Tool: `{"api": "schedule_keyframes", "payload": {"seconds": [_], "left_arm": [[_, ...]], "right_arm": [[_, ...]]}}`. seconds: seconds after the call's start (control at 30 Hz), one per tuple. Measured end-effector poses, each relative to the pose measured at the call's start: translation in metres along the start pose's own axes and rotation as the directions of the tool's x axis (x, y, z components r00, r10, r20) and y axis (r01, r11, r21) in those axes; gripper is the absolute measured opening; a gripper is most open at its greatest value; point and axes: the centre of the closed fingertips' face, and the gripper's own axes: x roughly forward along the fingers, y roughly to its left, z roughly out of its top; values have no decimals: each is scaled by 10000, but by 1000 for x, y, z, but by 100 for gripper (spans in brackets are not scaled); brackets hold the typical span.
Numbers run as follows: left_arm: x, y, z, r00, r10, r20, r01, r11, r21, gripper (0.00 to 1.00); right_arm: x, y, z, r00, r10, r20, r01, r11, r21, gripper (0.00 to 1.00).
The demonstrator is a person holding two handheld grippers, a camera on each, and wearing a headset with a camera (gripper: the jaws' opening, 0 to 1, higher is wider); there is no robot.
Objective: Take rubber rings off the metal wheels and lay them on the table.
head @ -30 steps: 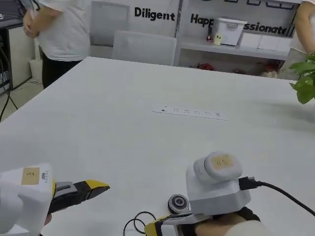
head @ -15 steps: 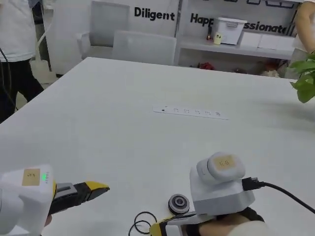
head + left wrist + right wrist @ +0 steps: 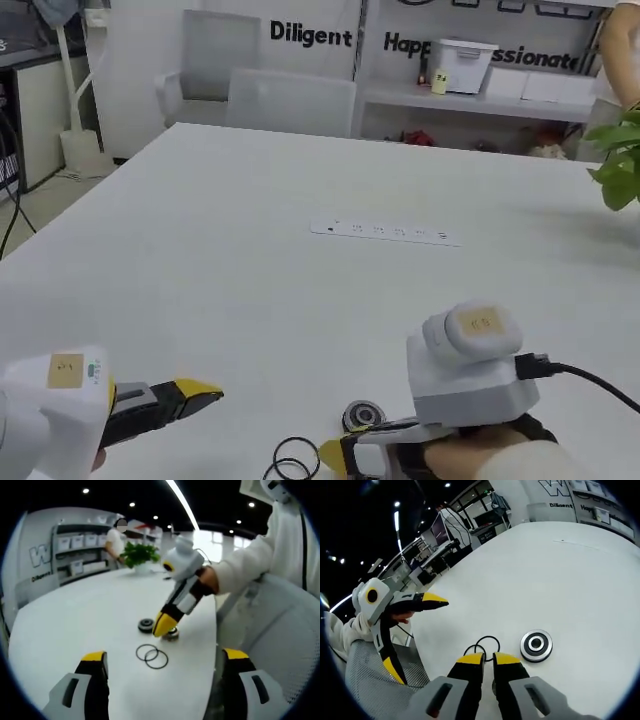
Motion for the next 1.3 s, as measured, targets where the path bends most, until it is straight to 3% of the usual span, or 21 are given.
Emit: {"api": "schedule_keyframes", "payload": {"seconds": [0.23, 0.33, 0.5, 0.7, 0.93, 1.07, 1.2, 1.3], "left_arm": [[0, 1, 2, 10000, 9, 62, -8, 10000, -55, 96], [2, 0, 3, 10000, -45, -23, 45, 10000, 24, 96], [2, -2, 10, 9999, -148, 3, 148, 9997, 173, 96], [0, -2, 27, 9994, -311, 151, 304, 9986, 439, 98], [-2, 6, 48, 9995, -288, 159, 273, 9960, 852, 97], [-2, 11, 60, 9990, -436, -39, 437, 9913, 1243, 97], [0, 15, 74, 9987, -518, 8, 512, 9882, 1442, 96], [6, 18, 84, 9980, -630, 41, 615, 9847, 1632, 95]], "right_arm": [[-13, -5, 17, 9986, -70, 532, 88, 9994, -339, 7], [-18, -9, 24, 9977, -222, 637, 286, 9944, -1022, 9], [-28, -11, 36, 9951, -93, 983, 235, 9893, -1440, 13], [-39, -17, 48, 9904, 115, 1377, 124, 9851, -1715, 18], [-51, -17, 64, 9744, 944, 2038, -432, 9692, -2426, 21], [-53, -21, 59, 9761, 1112, 1865, -525, 9543, -2942, 22], [-54, -27, 51, 9754, 1393, 1706, -740, 9368, -3420, 24], [-55, -34, 46, 9766, 1359, 1664, -706, 9345, -3489, 25]]}}
